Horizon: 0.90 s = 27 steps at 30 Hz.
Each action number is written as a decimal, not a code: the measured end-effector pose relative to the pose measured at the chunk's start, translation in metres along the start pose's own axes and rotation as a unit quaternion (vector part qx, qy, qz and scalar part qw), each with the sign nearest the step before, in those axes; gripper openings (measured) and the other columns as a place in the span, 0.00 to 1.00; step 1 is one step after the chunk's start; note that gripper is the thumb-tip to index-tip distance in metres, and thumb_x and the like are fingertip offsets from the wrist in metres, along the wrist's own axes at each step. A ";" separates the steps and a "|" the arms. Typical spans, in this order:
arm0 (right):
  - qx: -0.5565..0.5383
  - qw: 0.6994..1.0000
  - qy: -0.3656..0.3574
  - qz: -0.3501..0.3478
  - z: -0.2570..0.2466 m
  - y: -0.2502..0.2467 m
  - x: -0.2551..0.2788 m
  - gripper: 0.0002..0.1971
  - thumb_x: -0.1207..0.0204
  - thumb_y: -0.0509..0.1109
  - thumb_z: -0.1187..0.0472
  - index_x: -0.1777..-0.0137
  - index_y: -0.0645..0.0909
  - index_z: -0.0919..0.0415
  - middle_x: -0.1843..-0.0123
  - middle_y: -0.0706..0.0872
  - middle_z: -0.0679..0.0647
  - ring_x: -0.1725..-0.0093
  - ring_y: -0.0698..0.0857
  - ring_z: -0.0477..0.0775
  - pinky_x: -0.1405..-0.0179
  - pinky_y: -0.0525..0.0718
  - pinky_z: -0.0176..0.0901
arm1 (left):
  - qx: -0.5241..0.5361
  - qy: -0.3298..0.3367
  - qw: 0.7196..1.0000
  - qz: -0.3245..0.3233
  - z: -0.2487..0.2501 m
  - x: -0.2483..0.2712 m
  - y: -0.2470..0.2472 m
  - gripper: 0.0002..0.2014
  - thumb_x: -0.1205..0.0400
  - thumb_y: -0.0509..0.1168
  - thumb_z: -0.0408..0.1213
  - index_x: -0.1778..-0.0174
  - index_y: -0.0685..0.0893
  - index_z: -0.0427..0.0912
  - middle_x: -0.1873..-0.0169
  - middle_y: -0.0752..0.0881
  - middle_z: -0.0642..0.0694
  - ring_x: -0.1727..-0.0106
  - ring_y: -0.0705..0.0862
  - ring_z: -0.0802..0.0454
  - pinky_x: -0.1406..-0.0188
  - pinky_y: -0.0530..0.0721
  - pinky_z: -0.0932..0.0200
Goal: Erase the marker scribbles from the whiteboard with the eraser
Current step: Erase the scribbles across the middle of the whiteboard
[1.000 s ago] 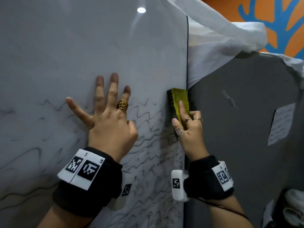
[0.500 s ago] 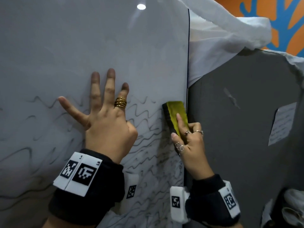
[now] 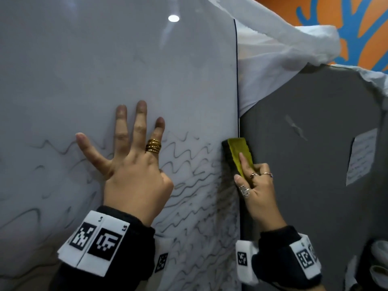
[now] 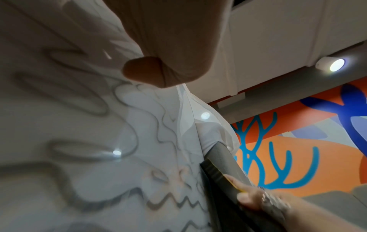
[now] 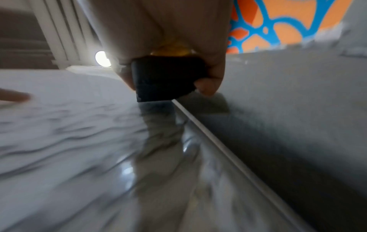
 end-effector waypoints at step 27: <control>-0.133 0.983 -0.094 -0.086 -0.074 0.030 -0.029 0.25 0.30 0.62 0.76 0.37 0.82 0.54 0.41 0.73 0.58 0.50 0.79 0.53 0.44 0.78 0.32 | 0.033 0.236 0.967 0.095 0.059 0.033 0.010 0.28 0.24 0.47 0.36 0.31 0.77 0.32 0.34 0.81 0.38 0.30 0.77 0.40 0.23 0.46 0.48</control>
Point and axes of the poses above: each hand's wrist, its own x-axis away from the middle knuckle, its own y-axis out of the palm, z = x × y, the point moved 9 cm from there along -x, towards the middle knuckle
